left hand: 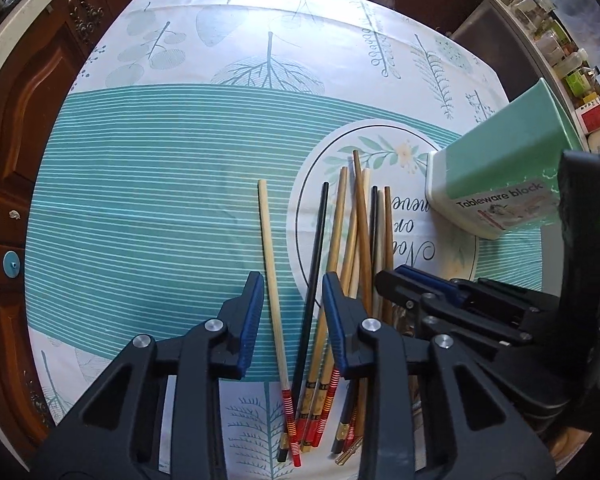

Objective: Organize utensils
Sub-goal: 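Lower the right tool onto a wooden chopstick and close it while the left tool grasps another chopstick, then lift the chopstick in the right tool into the green holder while the left tool drops its chopstick in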

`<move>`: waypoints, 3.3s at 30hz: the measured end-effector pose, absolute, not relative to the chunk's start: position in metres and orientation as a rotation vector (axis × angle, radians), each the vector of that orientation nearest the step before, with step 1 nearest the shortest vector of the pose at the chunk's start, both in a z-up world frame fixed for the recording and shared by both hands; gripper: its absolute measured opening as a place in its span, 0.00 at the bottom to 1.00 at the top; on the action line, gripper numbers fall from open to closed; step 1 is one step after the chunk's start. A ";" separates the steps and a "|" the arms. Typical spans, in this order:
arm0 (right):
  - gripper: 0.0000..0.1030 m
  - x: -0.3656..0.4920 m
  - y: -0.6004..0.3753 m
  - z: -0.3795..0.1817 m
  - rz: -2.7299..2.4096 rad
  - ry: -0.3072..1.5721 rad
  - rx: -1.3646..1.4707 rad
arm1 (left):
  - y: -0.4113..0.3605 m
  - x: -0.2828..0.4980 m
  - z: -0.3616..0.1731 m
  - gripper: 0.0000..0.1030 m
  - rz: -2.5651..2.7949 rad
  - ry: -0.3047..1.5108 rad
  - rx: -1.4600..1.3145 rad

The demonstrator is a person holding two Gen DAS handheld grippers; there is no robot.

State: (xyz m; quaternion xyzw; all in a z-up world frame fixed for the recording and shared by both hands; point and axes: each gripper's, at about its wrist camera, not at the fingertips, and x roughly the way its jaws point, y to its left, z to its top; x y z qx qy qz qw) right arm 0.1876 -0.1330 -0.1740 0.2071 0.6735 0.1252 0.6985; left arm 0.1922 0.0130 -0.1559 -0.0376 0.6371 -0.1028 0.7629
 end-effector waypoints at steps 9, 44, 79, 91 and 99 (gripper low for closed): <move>0.08 0.190 -0.127 -0.179 0.260 1.524 0.433 | 0.005 0.193 -0.155 0.26 -0.234 1.382 -0.083; 0.06 0.147 -0.200 -0.176 0.342 1.350 0.829 | -0.071 0.202 -0.192 0.07 -0.148 1.593 0.142; 0.06 0.091 -0.264 0.004 0.259 0.792 0.580 | -0.113 0.146 0.084 0.04 -0.331 0.741 0.089; 0.06 0.125 -0.316 0.050 -0.009 0.474 0.495 | -0.162 0.227 0.083 0.04 -0.372 0.598 -0.092; 0.06 0.152 -0.302 0.021 0.005 0.498 0.392 | -0.164 0.253 0.006 0.04 -0.350 0.621 -0.050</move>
